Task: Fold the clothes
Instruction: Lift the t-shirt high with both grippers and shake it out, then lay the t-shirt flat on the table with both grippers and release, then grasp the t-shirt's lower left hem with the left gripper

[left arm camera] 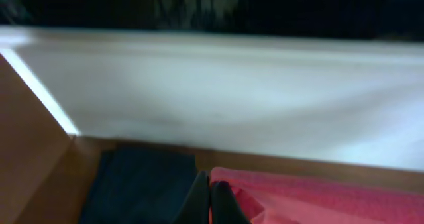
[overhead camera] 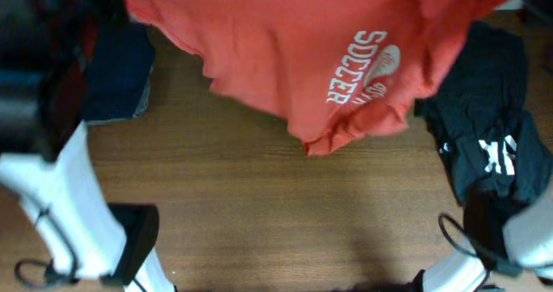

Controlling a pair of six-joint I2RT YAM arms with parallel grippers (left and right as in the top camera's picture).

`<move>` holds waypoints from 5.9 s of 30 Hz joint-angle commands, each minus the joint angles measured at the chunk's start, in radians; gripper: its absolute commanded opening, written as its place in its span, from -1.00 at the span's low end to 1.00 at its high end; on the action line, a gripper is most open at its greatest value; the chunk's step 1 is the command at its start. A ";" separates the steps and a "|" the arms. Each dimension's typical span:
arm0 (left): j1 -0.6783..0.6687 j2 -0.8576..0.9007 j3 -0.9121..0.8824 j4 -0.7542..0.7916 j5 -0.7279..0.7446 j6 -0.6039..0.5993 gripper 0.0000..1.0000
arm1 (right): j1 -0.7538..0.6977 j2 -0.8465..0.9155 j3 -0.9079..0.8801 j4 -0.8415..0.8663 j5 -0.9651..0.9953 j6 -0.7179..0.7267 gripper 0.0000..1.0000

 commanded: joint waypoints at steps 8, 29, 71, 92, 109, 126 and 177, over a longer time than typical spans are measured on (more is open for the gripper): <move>0.024 -0.298 0.019 -0.015 -0.106 0.012 -0.99 | -0.128 -0.202 0.012 -0.045 0.071 0.016 -0.89; 0.026 -0.227 -0.139 0.042 -0.185 0.013 -0.99 | -0.141 -0.108 0.011 -0.046 -0.003 -0.059 -0.92; 0.025 -0.496 -0.175 -0.018 -0.236 0.012 -0.99 | -0.143 -0.396 0.009 -0.129 0.006 -0.161 -0.91; 0.025 -0.356 -0.468 0.019 -0.225 0.011 -0.99 | -0.141 -0.274 -0.203 -0.111 -0.018 -0.151 -0.92; 0.062 0.250 -0.550 0.188 -0.255 0.011 -0.99 | 0.034 0.435 -0.288 0.129 -0.078 -0.251 -0.89; 0.066 0.544 -0.550 0.656 -0.171 0.011 -0.82 | 0.155 0.735 -0.294 0.666 0.050 -0.194 -0.58; -0.217 -0.194 -1.139 -0.109 0.083 -0.213 0.98 | 0.128 -0.418 -0.781 -0.200 0.177 0.157 0.98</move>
